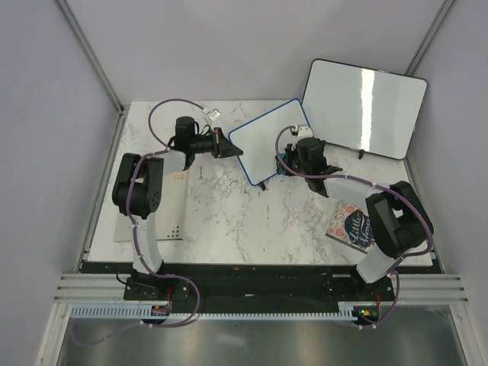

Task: Erase the whiteboard

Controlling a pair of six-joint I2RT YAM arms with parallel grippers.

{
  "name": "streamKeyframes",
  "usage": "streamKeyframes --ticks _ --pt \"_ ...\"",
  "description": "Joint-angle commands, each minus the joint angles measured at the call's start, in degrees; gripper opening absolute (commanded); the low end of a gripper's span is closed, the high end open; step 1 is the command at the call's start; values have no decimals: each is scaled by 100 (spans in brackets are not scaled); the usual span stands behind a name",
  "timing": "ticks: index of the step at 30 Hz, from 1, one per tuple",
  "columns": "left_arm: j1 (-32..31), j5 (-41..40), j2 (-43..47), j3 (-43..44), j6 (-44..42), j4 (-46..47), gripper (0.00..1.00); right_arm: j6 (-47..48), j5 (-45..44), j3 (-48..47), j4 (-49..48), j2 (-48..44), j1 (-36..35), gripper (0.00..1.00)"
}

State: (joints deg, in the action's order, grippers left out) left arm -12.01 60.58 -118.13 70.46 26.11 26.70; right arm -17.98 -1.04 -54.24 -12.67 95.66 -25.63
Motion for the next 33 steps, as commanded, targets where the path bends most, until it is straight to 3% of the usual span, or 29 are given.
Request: streamKeyframes --ticks 1,9,13,16,23,28,33 --pt "-232 358 53 -164 -475 -297 2 -39 394 422 343 -363 -135 0" --pt "-144 358 307 -419 -396 -183 2 -241 438 1073 669 -434 -355 1" --pt "-82 367 422 -498 -370 -174 2 -285 324 1117 914 -302 -417 11" --pt "-56 367 483 -568 -387 -252 2 -346 227 1108 1011 -223 -425 40" --pt "-29 332 677 -770 -493 -446 2 -417 -291 1126 994 -477 -434 66" --pt "-3 183 817 -832 -633 -666 2 -329 -651 1038 985 -662 -434 69" --pt "41 69 905 -849 -703 -806 2 -207 -1161 801 968 -724 -382 65"
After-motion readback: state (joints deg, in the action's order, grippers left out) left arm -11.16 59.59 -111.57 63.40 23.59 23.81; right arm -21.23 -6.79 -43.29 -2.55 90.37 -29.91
